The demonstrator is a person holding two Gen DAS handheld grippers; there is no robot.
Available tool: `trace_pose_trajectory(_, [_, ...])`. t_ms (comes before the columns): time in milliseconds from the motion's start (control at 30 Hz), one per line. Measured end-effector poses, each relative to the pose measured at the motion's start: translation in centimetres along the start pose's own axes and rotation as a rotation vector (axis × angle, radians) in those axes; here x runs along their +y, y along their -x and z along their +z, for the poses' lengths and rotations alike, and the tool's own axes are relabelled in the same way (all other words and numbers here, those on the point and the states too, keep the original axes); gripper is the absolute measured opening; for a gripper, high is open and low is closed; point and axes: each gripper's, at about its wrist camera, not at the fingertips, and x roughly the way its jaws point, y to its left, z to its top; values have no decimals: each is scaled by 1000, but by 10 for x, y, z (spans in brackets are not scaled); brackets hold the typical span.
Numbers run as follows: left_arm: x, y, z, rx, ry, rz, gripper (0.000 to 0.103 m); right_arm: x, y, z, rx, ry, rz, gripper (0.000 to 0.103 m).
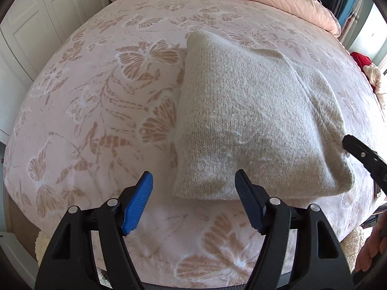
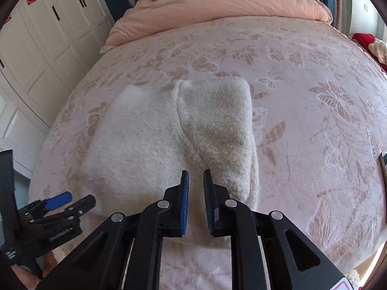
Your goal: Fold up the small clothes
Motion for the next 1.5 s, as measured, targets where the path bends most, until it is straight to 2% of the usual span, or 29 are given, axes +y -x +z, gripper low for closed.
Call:
trace_pose_trajectory(67, [0,4,-6,-2,1,8,69,1,11,-15,-17,-3,-33,26])
trace_pose_trajectory(133, [-1,8,-12,-7,-3,12,69,-3,14,-30,-8,-17,-51,26])
trace_pose_trajectory(233, [-5,16,-21,-18,-17,20,71,-15,11,-46,34,-64,-35,26])
trace_pose_trajectory(367, [-7,22,-30,-29,-27,40,74,-28,0,-50,51,-72,-55,26])
trace_pose_trajectory(400, [-7,21,-31,-28,-28,49,74,-33,-4,-48,68,-98,-33,26])
trace_pose_trajectory(433, [-6,21,-32,-28,-26,57,74,-39,-8,-46,76,-133,-4,29])
trace_pose_trajectory(533, [0,22,-28,-34,1,57,74,-50,-18,-34,50,-202,26,58])
trace_pose_trajectory(567, [3,22,-24,-35,17,42,76,-51,-23,-27,46,-204,37,58])
trace_pose_trajectory(667, [11,22,-7,-34,88,-31,79,-46,-44,-2,67,-196,88,57])
trace_pose_trajectory(700, [13,21,0,-36,108,-46,79,-43,-51,7,84,-181,90,50])
trace_pose_trajectory(733, [13,19,6,-36,120,-49,79,-36,-53,17,99,-149,88,17])
trace_pose_trajectory(767, [13,18,12,-36,124,-41,79,-29,-44,28,67,-129,123,15])
trace_pose_trajectory(800, [13,19,18,-45,124,-41,79,-22,-26,40,-9,-102,174,15])
trace_pose_trajectory(833, [13,22,22,-60,122,-46,79,-13,-5,50,-79,-62,194,14])
trace_pose_trajectory(900, [13,25,25,-84,109,-55,81,-9,20,59,-164,-25,221,14])
trace_pose_trajectory(933, [12,22,25,-83,101,-53,83,-15,14,57,-159,-33,211,14])
trace_pose_trajectory(967, [11,16,25,-73,94,-51,83,-24,-5,53,-106,-42,164,14])
trace_pose_trajectory(1033, [9,0,22,-35,92,-43,83,-46,-67,32,106,-39,27,15])
trace_pose_trajectory(1067, [8,-7,20,-17,94,-43,83,-56,-82,20,148,-62,26,16])
trace_pose_trajectory(1133, [6,-17,15,8,87,-40,83,-63,-64,13,74,-110,84,19])
trace_pose_trajectory(1200, [7,-22,11,14,74,-37,83,-66,-41,12,44,-173,117,25])
trace_pose_trajectory(1233, [9,-24,10,20,72,-48,83,-68,-31,8,29,-198,115,33])
trace_pose_trajectory(1267, [12,-25,9,21,80,-76,83,-71,-25,2,22,-223,115,47])
trace_pose_trajectory(1333, [20,-28,7,22,102,-164,86,-79,-26,-13,45,-278,166,64])
trace_pose_trajectory(1433, [35,-43,4,57,195,-344,92,-85,-57,-35,145,-379,269,66])
trace_pose_trajectory(1500, [44,-62,1,99,289,-415,92,-82,-72,-44,142,-452,344,68])
